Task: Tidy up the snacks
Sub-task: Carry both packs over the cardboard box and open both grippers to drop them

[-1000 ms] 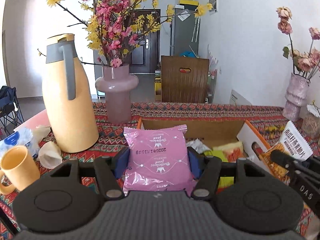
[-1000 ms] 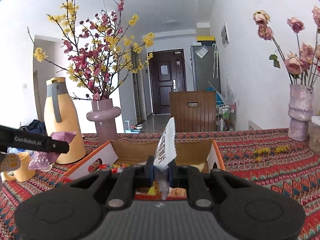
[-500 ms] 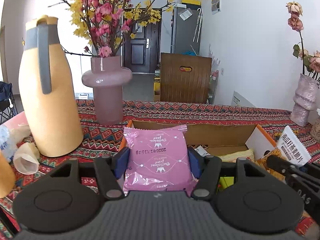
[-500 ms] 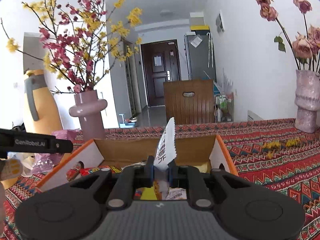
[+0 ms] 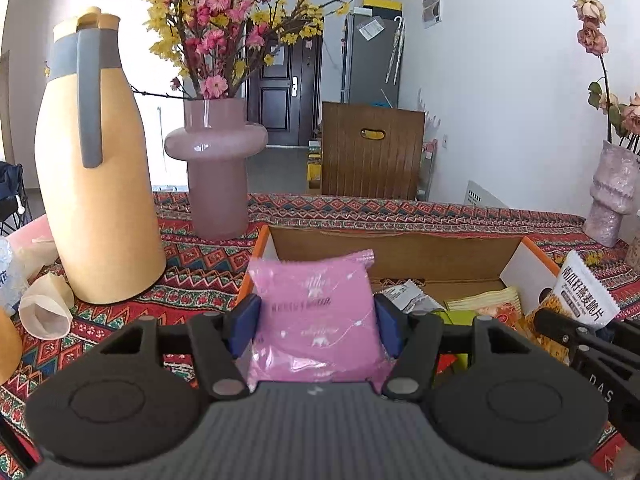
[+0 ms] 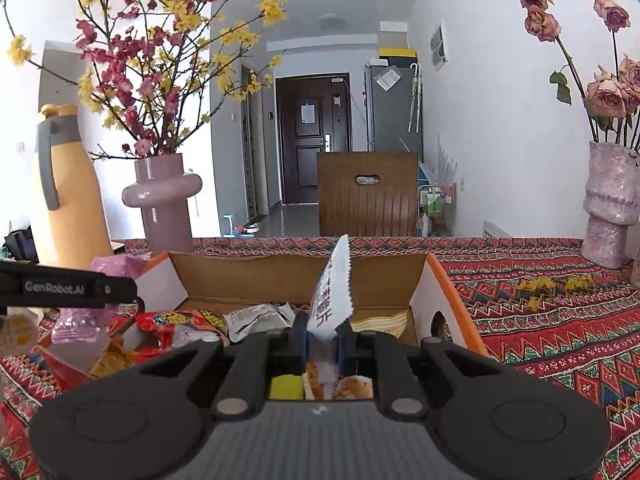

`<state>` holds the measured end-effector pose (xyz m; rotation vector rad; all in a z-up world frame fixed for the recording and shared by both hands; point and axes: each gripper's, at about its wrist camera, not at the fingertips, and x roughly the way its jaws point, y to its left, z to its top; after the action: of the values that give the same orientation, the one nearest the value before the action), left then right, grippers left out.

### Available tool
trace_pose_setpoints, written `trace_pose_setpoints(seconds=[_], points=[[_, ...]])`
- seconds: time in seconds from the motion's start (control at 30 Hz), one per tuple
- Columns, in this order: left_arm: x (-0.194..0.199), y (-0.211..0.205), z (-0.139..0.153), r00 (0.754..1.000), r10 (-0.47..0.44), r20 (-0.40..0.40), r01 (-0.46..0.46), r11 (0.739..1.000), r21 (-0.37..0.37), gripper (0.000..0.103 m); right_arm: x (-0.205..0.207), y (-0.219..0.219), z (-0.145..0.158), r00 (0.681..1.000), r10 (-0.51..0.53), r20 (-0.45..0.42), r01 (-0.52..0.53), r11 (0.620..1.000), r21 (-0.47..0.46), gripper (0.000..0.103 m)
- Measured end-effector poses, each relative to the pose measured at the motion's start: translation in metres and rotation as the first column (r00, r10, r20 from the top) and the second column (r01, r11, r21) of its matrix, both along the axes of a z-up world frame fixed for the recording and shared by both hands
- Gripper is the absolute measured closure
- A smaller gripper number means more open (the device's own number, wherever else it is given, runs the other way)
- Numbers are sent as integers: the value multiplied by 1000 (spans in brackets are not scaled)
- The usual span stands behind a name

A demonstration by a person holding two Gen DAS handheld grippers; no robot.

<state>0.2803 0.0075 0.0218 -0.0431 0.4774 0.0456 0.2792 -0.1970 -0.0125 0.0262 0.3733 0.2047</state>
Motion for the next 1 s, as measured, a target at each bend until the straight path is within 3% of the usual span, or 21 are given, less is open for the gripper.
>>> trace_pose_setpoints(seconds=[0.1,0.17,0.27,0.3,0.33,0.43,0.77,1.0], points=[[-5,0,3,1000,0,28,0,1000,-1,35,-1,-1,0,1000,8,-3,-8,1000,5,87],[-10,1,5,999,4,49,-3,1000,-13,15,-3,-3,0,1000,2,1,-2,1000,14,86],[-15,4,9,997,20,81,-18,999,-33,0,-7,-8,4,1000,-9,18,8,999,42,44],[-18,6,10,995,30,93,-26,999,-44,0,-9,-10,5,999,-20,33,18,999,51,23],[-19,7,11,995,34,98,-30,998,-51,0,-12,-12,7,998,-28,48,25,998,58,11],[-19,10,11,994,47,99,-41,997,-62,0,-17,-16,10,997,-33,69,27,996,90,1],[-27,9,21,995,41,89,-33,996,-87,0,-23,-17,13,996,-37,83,29,995,93,0],[-69,6,44,991,-31,128,45,993,-110,0,-47,-21,29,987,-41,153,26,995,101,0]])
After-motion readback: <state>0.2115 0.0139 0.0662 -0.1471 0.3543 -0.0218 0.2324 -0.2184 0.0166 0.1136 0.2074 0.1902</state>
